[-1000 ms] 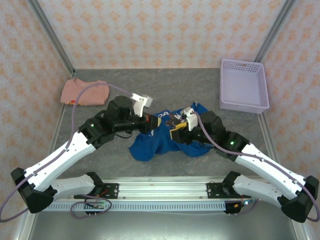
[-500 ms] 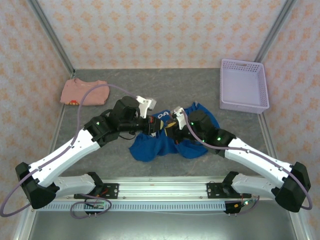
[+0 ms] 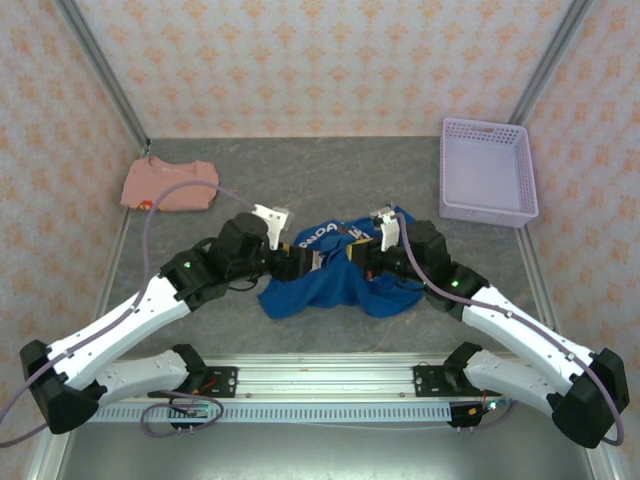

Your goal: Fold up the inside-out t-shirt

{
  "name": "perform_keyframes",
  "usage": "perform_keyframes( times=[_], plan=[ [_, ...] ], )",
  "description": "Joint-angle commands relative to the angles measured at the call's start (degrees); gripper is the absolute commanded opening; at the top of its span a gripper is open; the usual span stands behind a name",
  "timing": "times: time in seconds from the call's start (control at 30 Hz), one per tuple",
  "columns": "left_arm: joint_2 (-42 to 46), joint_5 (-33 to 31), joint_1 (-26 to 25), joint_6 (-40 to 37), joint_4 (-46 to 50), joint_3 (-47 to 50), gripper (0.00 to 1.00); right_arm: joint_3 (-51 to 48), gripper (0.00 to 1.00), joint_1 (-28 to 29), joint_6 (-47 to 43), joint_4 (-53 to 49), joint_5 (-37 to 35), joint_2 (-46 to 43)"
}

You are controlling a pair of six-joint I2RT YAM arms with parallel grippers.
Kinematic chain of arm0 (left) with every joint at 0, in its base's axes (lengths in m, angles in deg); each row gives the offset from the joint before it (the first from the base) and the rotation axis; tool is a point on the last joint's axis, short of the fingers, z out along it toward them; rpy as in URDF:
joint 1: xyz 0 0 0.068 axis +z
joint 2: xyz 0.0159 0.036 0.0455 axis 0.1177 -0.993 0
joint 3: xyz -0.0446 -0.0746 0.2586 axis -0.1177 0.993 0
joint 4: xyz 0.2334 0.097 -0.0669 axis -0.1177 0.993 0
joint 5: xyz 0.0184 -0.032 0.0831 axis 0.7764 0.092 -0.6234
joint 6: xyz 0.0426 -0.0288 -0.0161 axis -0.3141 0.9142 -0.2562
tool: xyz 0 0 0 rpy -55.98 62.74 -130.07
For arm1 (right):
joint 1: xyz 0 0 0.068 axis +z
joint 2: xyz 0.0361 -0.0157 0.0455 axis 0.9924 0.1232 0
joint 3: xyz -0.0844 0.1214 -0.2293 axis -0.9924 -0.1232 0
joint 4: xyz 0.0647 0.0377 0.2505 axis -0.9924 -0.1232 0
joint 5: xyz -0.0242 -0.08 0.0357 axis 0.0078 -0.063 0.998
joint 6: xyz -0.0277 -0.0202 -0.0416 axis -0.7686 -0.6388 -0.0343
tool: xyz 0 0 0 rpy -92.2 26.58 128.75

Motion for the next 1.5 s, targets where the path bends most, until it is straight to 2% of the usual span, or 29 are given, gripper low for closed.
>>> perform_keyframes(
  times=[0.0, 0.17, 0.33, 0.5, 0.6, 0.73, 0.87, 0.97, 1.07, 1.2, 1.47],
  plan=[
    [-3.37, -0.57, -0.28, -0.85, -4.32, 1.15, 0.65, -0.76, 0.0, -0.53, 2.83, 4.18, 1.68, -1.57],
    [-8.16, -0.72, -0.27, -0.39, -6.34, 0.4, 0.66, -1.47, 0.0, -0.6, 3.66, 5.06, 1.77, -1.48],
    [-10.89, 2.43, -0.19, -0.04, -9.29, 0.26, 0.65, -1.25, 0.0, -0.63, 3.58, 5.04, 1.96, -1.41],
    [-13.45, 1.42, -0.2, 0.1, -10.05, -0.62, 0.63, -1.5, 0.0, -0.64, 3.61, 5.29, 2.78, -1.42],
    [-15.67, 2.01, -0.18, 0.05, -11.45, -1.32, 0.53, -1.78, 0.0, -0.64, 3.58, 5.57, 3.1, -1.66],
    [-17.65, 2.6, 0.55, 0.56, -11.7, -2.37, 0.29, -1.69, 0.0, -0.64, 2.83, 3.97, 1.48, -2.9],
    [-14.81, 3.04, 3.96, 3.28, -13.55, 0.73, 0.1, -2.73, 0.0, -0.73, 1.71, 1.12, -2.2, -5.58],
    [-11.17, 5.15, 7.55, 5.47, -15.33, 4.71, 0.01, -4.52, 0.0, -0.82, 2.08, 1.04, -5.4, -8.37],
    [-7.14, 7.77, 10.32, 7.3, -17.63, 8.41, 0.0, -5.91, 0.0, -0.82, 2.65, 2.02, -5.96, -9.4],
    [-1.74, 9.87, 11.55, 8.11, -21.11, 12.07, 0.0, -6.71, 0.0, -0.82, 2.95, 3.62, -4.62, -8.38],
    [7.05, 8.04, 11.58, 8.18, -19.83, 18.28, 0.0, -7.86, 0.0, -0.82, -2.07, 2.21, -1.41, -5.88]
  ],
)
